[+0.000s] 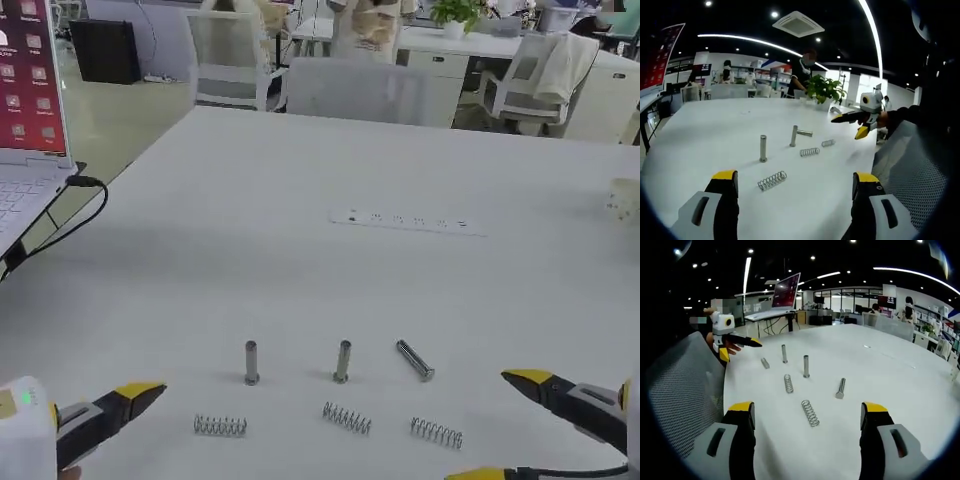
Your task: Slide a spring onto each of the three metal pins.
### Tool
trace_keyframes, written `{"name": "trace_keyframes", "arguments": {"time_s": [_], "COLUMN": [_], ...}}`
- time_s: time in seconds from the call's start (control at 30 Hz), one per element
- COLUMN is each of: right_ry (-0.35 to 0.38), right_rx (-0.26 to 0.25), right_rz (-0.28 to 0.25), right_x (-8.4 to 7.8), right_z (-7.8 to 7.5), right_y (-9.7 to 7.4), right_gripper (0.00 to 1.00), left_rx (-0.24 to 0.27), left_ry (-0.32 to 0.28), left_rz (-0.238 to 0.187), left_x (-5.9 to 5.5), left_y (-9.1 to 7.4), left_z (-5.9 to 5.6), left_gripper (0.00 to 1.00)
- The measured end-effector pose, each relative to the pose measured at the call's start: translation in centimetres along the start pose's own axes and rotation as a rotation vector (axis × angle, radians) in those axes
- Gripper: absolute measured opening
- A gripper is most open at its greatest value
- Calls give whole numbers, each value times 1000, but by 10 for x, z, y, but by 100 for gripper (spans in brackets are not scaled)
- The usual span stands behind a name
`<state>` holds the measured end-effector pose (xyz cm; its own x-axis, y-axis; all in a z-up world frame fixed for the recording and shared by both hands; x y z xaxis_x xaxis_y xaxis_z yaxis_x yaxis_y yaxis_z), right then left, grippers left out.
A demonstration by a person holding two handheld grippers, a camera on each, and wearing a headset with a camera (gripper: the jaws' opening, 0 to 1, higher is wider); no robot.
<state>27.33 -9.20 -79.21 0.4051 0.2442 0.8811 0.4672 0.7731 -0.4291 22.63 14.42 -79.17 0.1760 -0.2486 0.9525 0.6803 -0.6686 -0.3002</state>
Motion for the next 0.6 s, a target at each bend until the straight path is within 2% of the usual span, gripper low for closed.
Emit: {"name": "trace_keyframes", "arguments": {"time_s": [0.6], "right_ry": [1], "right_rx": [2], "right_rz": [6], "right_x": [-2], "right_z": [1], "right_y": [0], "right_gripper": [86], "left_rx": [5], "left_ry": [-2], "left_rz": [-2], "left_x": [0], "left_y": [-1], "left_z": [0], "left_gripper": [91]}}
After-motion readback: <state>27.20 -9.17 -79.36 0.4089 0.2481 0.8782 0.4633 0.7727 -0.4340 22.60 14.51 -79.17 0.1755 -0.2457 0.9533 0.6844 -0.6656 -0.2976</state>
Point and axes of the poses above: the centre of the closed fingertips' face, and the gripper's own axes: y roughly forward along the fingers, z roughly to its left, x roughly out of its top, the point moved 1 cm from there along -y, roughly backward along the fingers, and after that the axes turned 12 degrees about y, right-handed, at the moved point
